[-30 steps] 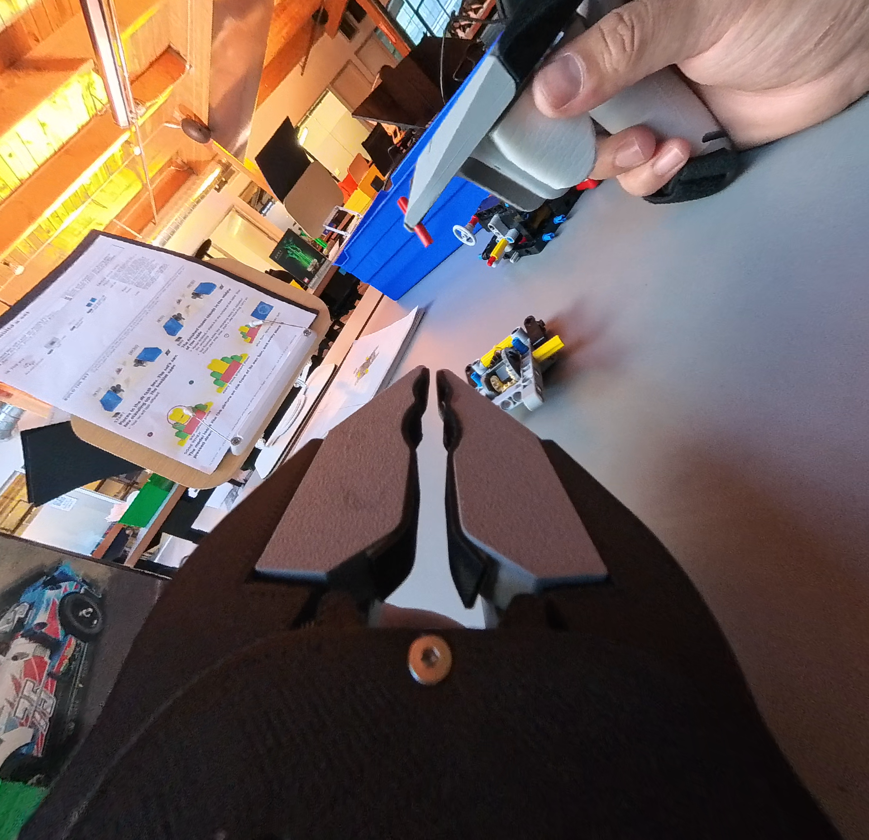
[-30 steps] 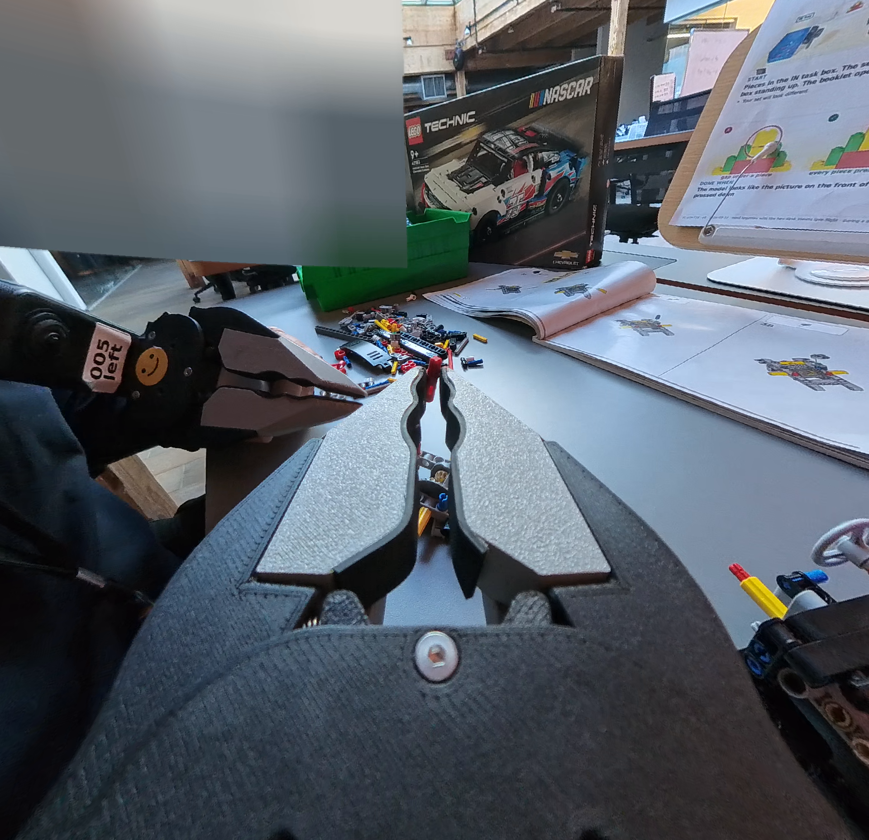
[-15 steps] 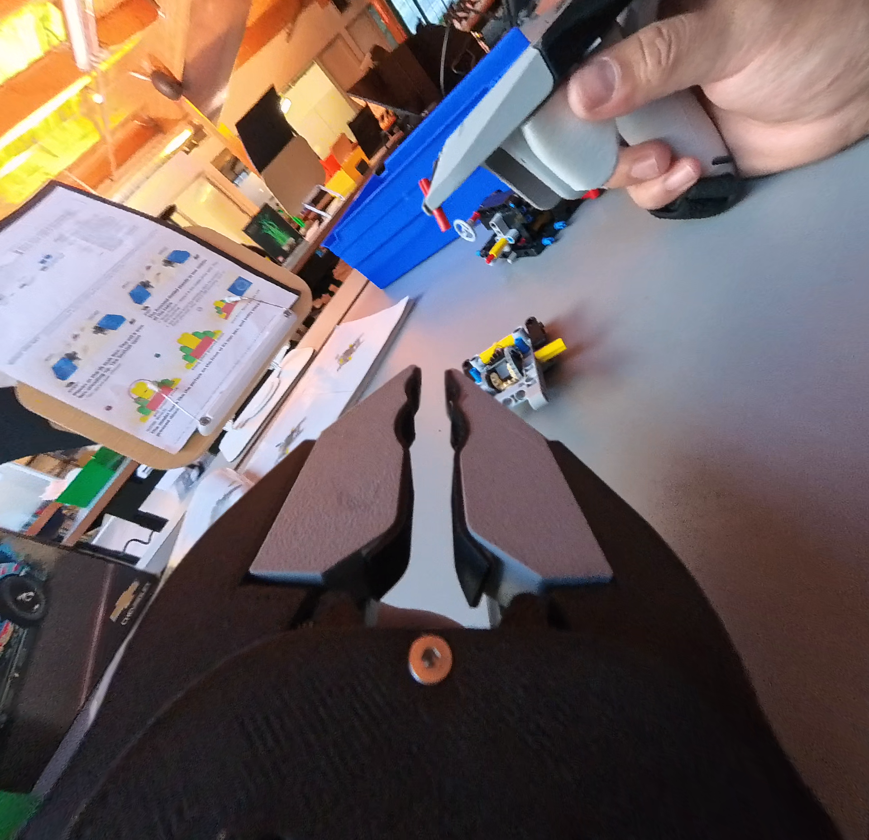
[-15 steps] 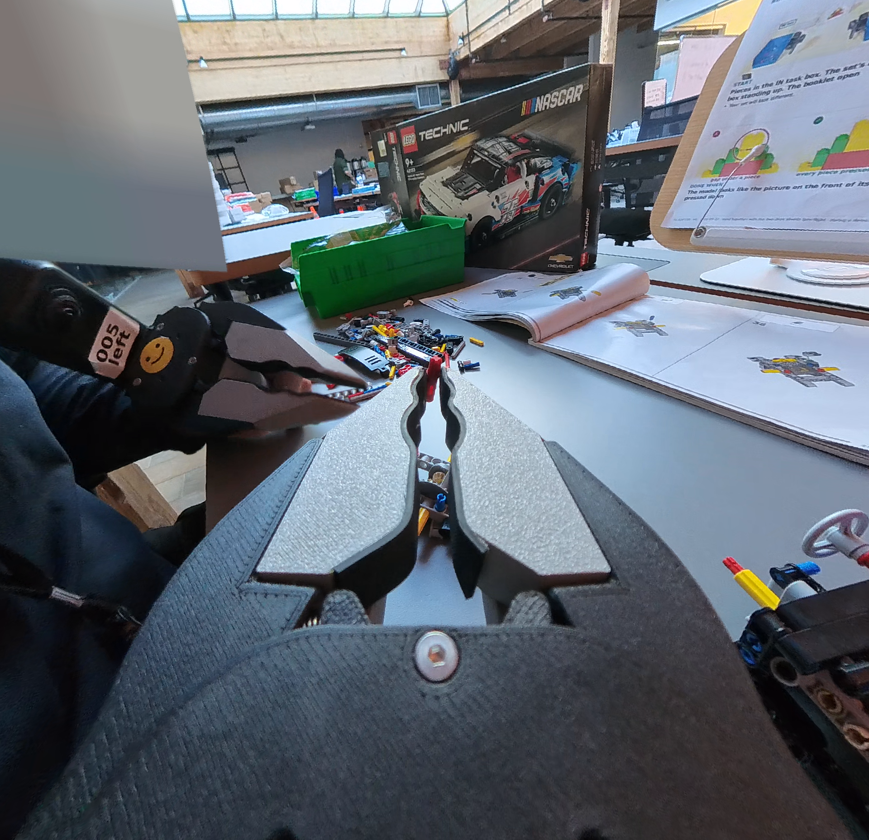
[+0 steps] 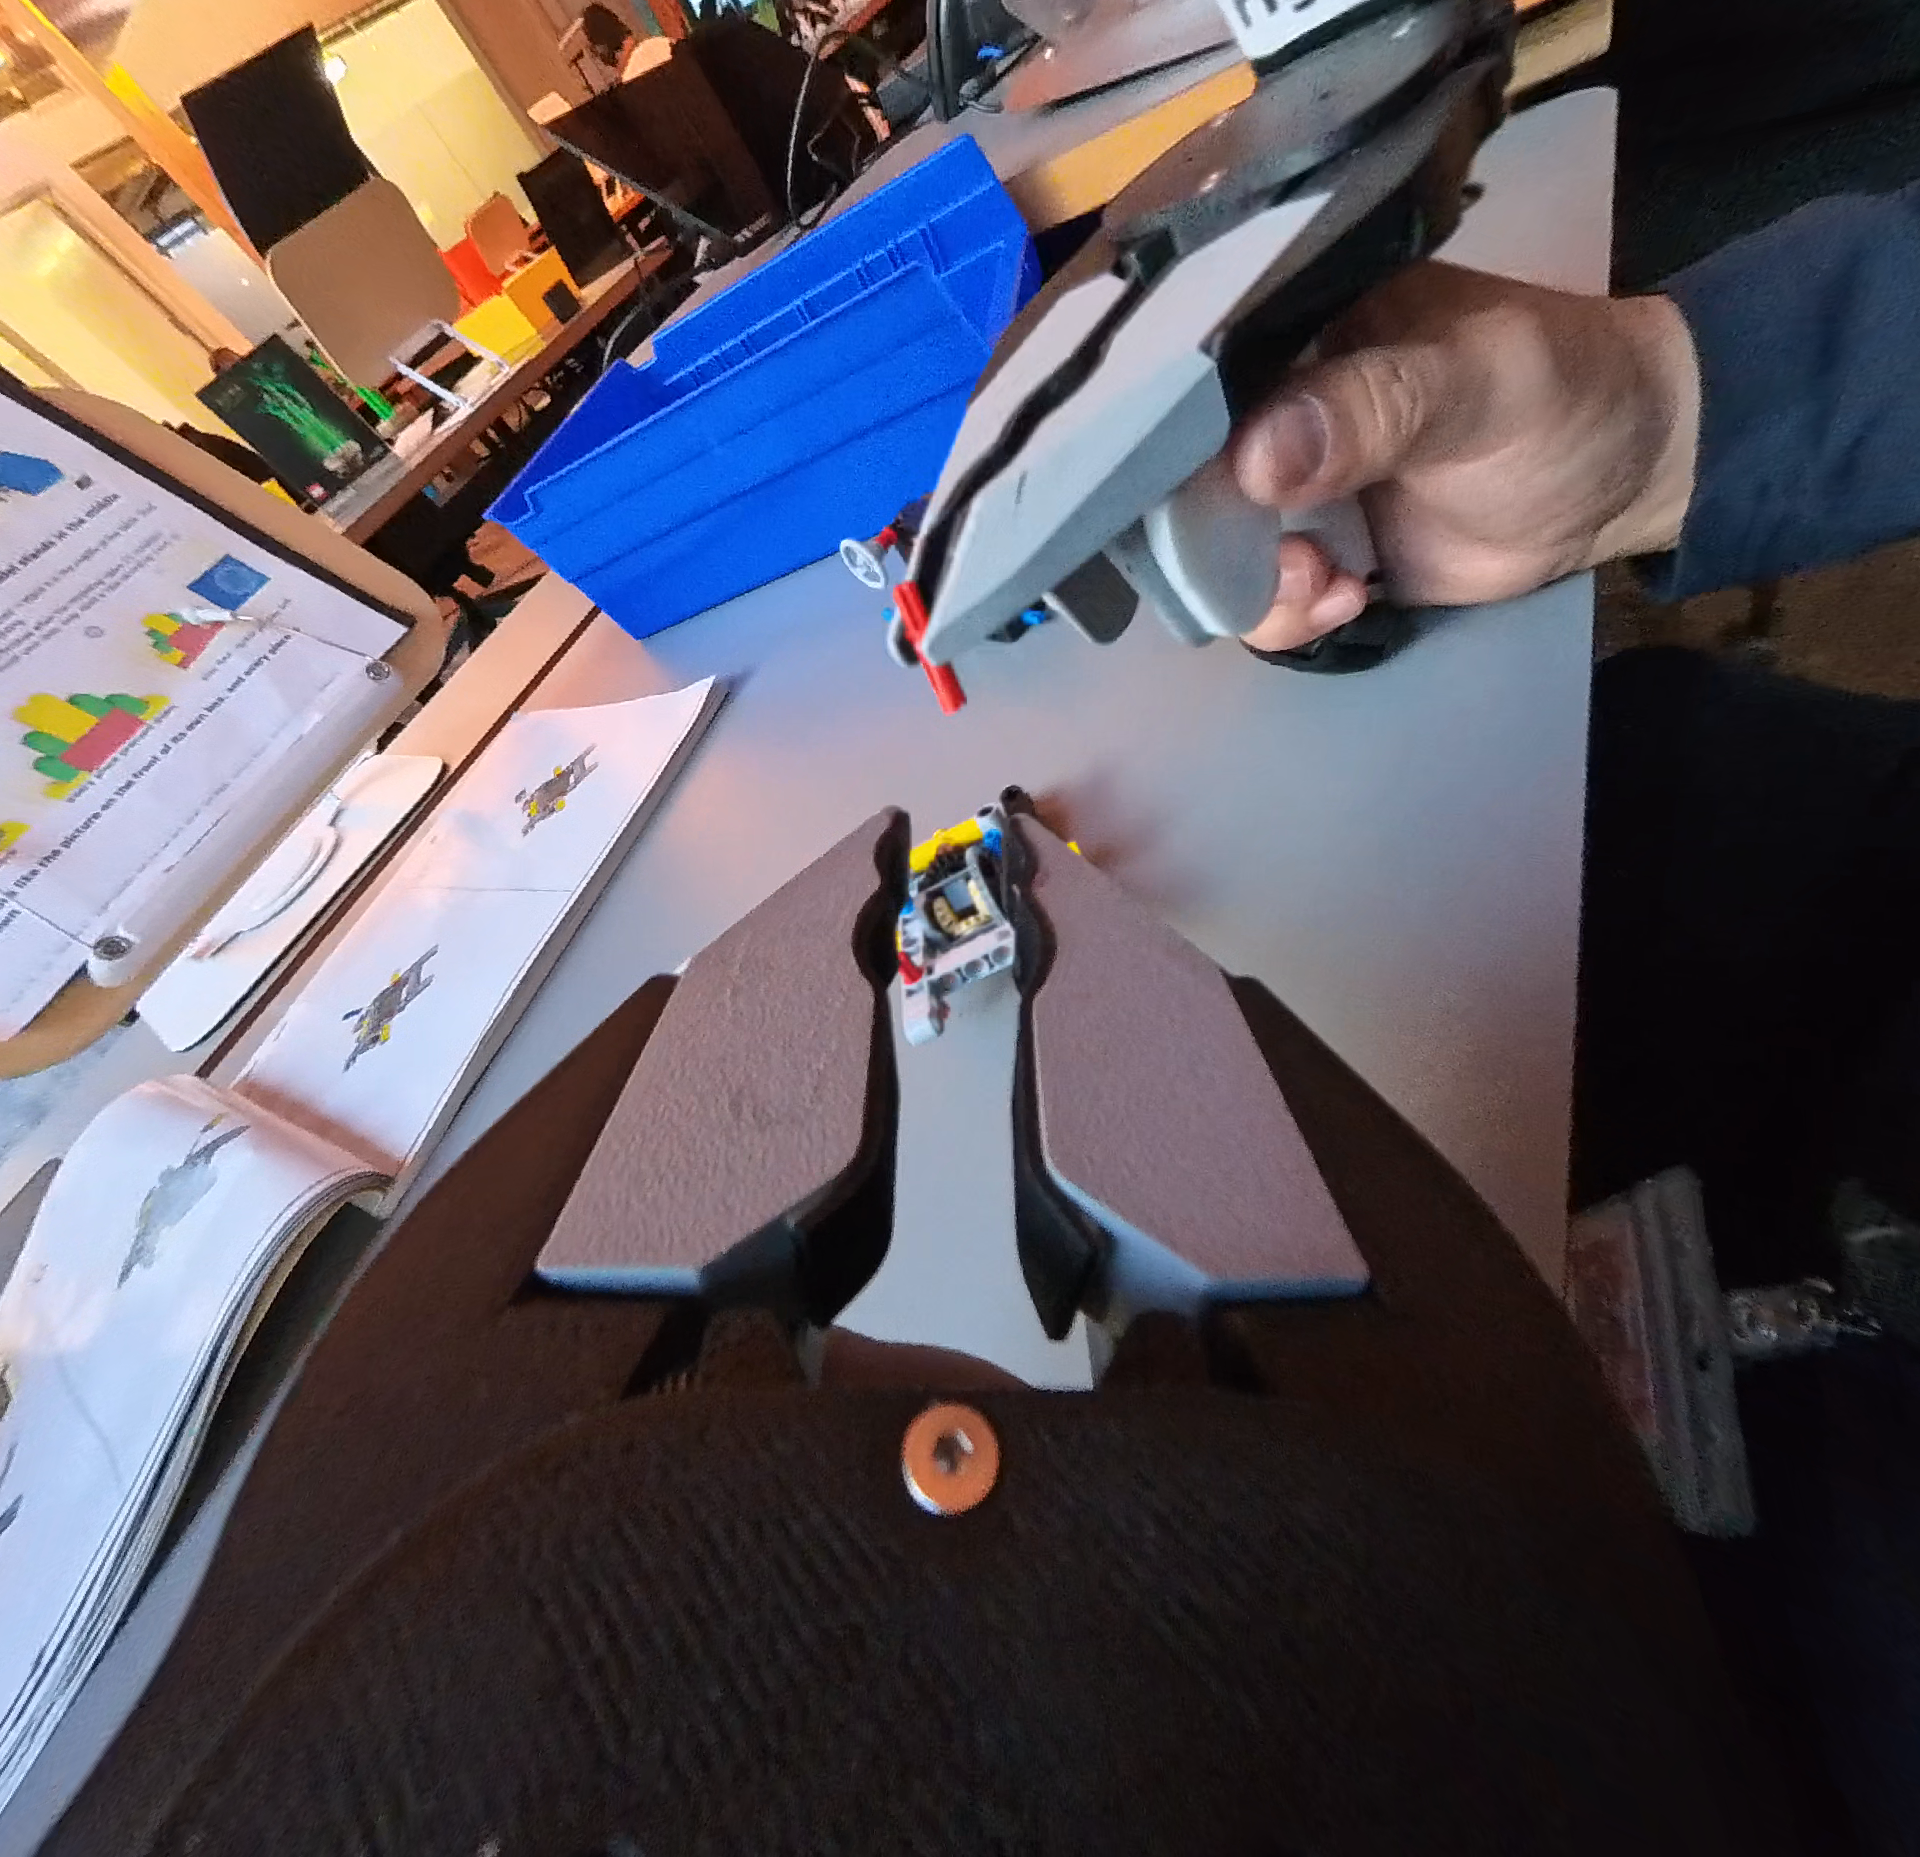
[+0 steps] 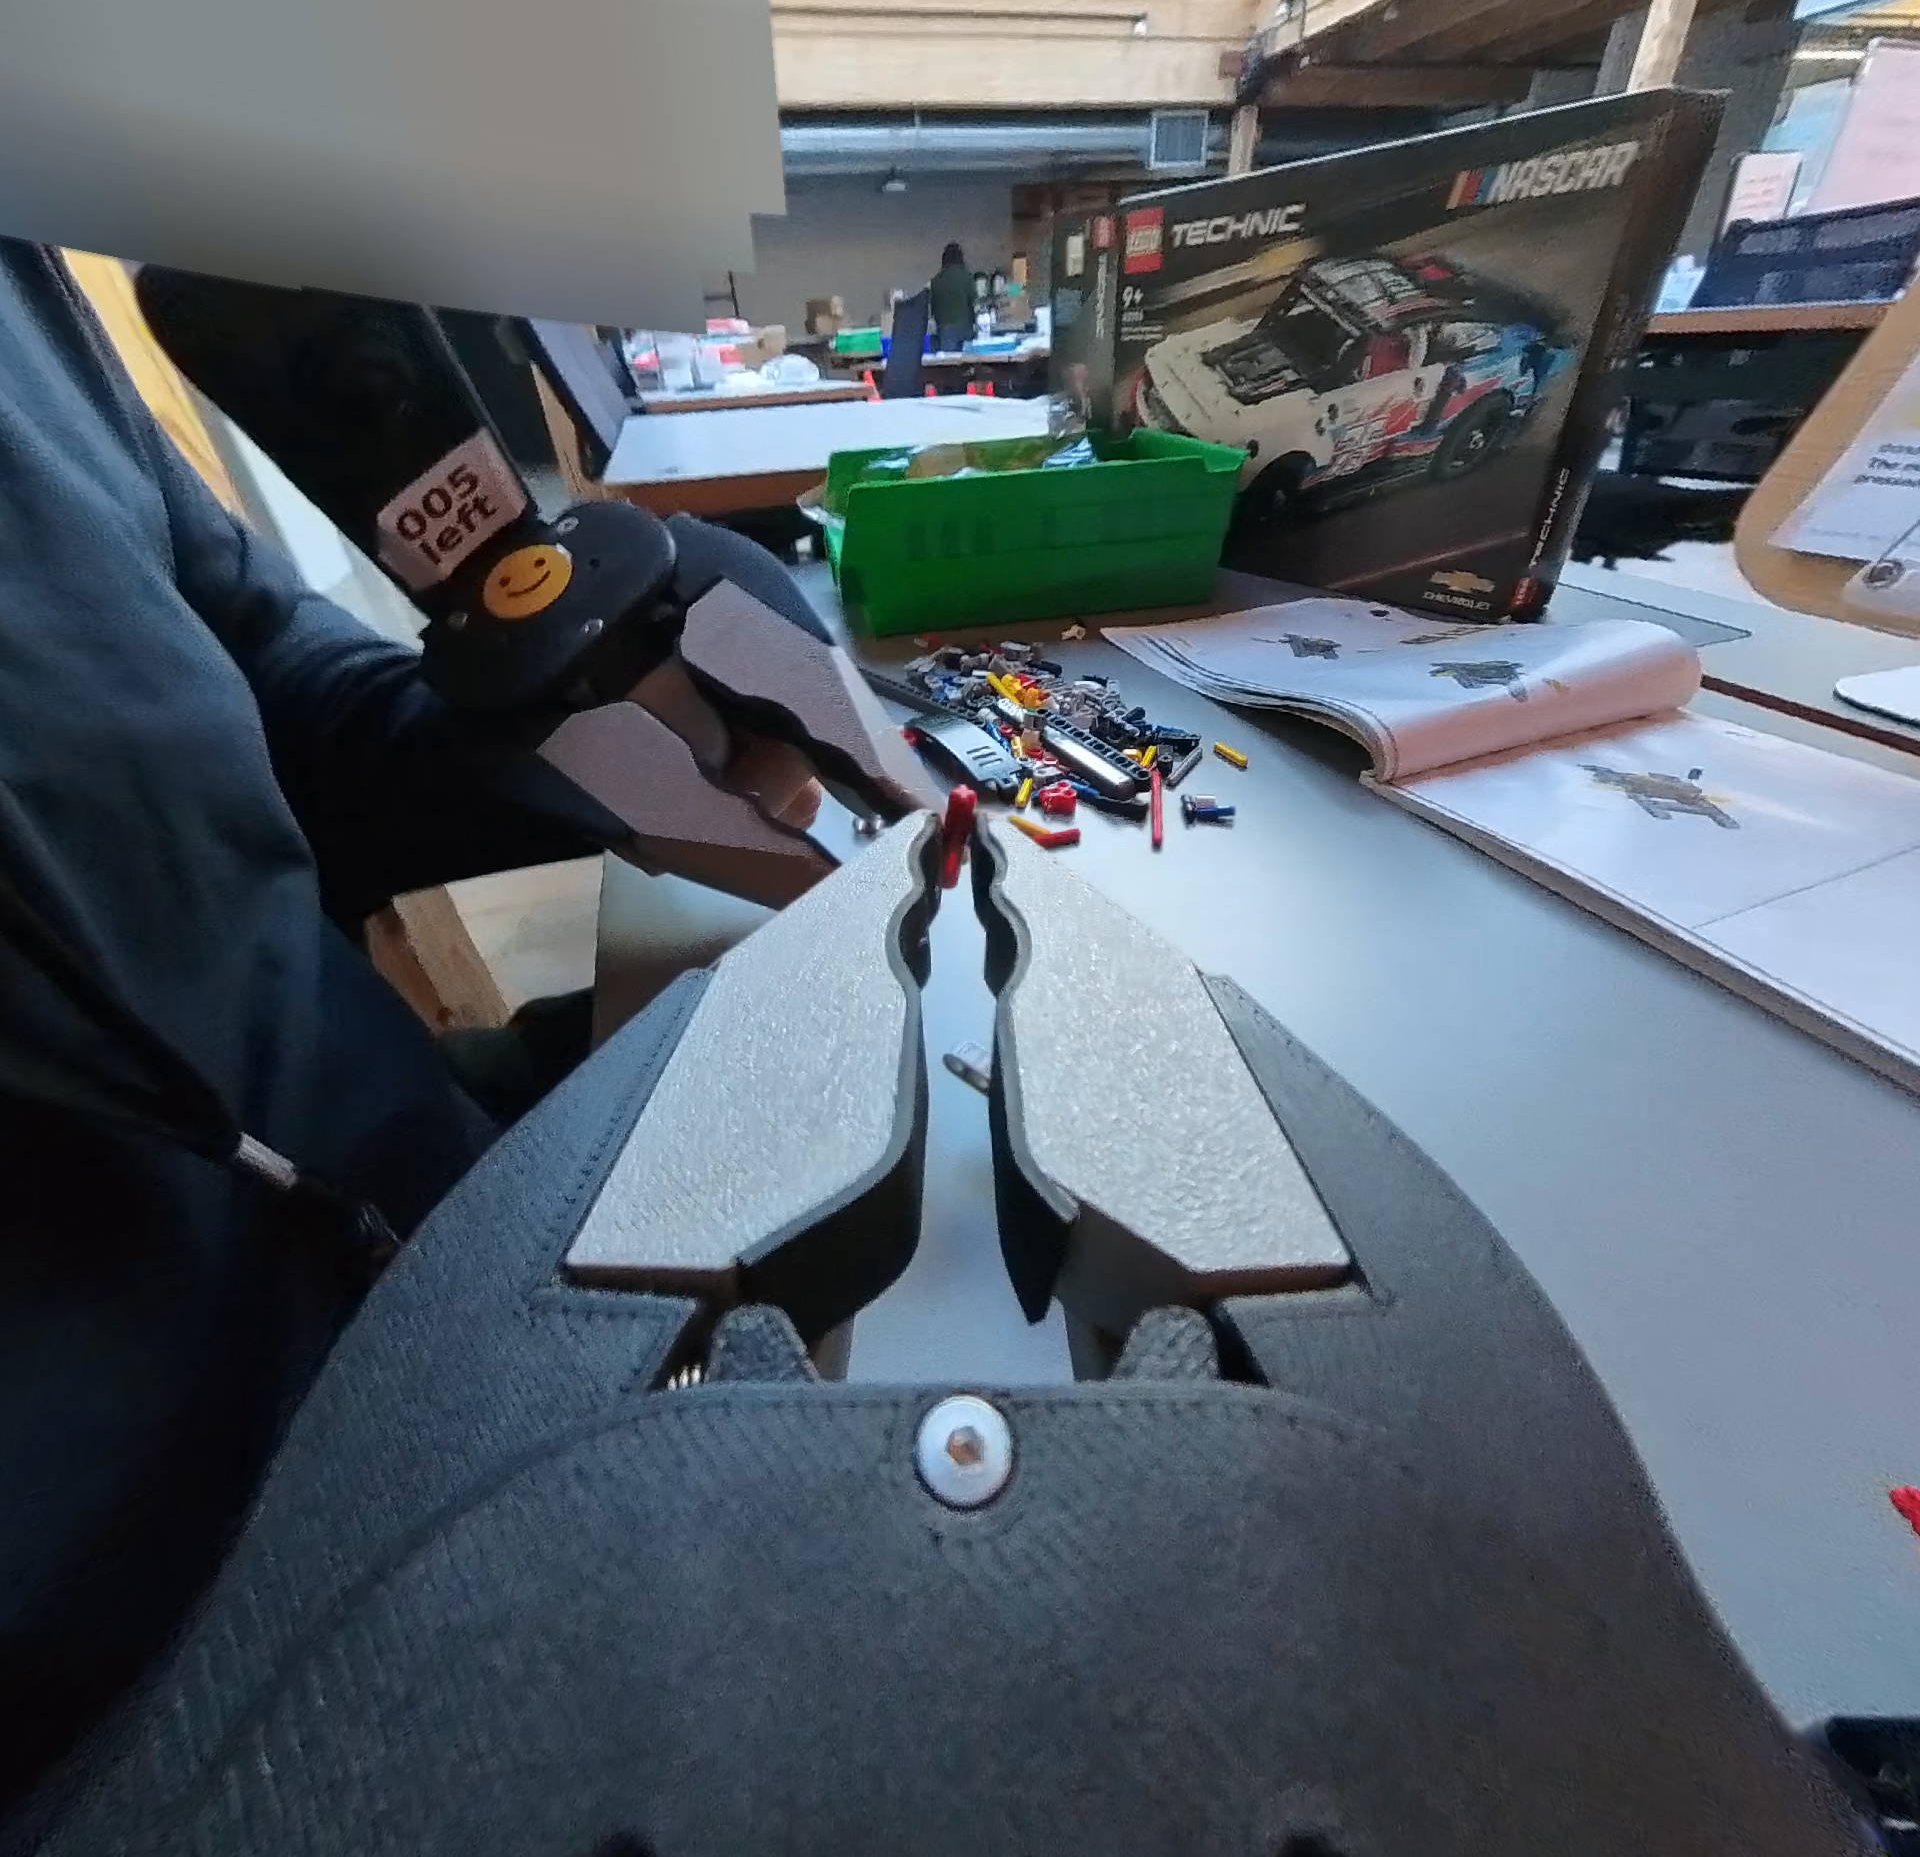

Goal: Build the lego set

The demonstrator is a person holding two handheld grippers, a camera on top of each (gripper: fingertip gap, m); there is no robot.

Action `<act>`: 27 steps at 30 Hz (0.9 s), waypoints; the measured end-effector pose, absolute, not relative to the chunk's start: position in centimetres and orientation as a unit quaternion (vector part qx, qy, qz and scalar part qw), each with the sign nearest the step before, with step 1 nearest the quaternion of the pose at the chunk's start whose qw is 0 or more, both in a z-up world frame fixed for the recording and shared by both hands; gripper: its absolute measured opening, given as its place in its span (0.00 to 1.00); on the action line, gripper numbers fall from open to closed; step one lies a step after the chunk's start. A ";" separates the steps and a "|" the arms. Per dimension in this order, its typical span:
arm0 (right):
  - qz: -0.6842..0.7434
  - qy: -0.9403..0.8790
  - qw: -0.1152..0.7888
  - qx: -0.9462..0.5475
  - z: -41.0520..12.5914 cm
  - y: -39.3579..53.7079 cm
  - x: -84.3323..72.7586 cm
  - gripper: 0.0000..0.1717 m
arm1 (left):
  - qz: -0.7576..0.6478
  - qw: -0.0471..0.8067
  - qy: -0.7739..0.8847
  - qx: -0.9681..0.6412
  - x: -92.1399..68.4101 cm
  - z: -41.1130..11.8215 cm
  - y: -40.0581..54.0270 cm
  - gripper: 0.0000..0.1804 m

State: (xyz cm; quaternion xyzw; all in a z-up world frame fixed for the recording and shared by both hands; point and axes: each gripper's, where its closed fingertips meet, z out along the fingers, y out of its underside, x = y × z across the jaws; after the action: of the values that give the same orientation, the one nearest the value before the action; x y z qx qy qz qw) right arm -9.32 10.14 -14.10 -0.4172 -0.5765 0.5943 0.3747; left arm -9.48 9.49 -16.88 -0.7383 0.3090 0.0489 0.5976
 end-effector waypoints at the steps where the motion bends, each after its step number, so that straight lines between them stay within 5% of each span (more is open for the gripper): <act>1: 0.588 -0.584 0.377 -0.413 -14.2 9.9 -9.4 0.01 | 0.049 0.597 0.308 -0.739 -9.5 -17.1 9.6 0.08; 27: 0.676 -0.536 0.335 -0.379 -12.4 9.5 -8.4 0.01 | 0.029 0.595 0.319 -0.737 -7.9 -16.9 9.6 0.08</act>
State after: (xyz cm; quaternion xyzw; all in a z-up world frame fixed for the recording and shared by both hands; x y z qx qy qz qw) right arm -8.43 9.53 -12.38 -0.3794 -0.5356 0.6761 0.3348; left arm -7.88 9.63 -16.85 -0.7371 0.3187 0.0285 0.5953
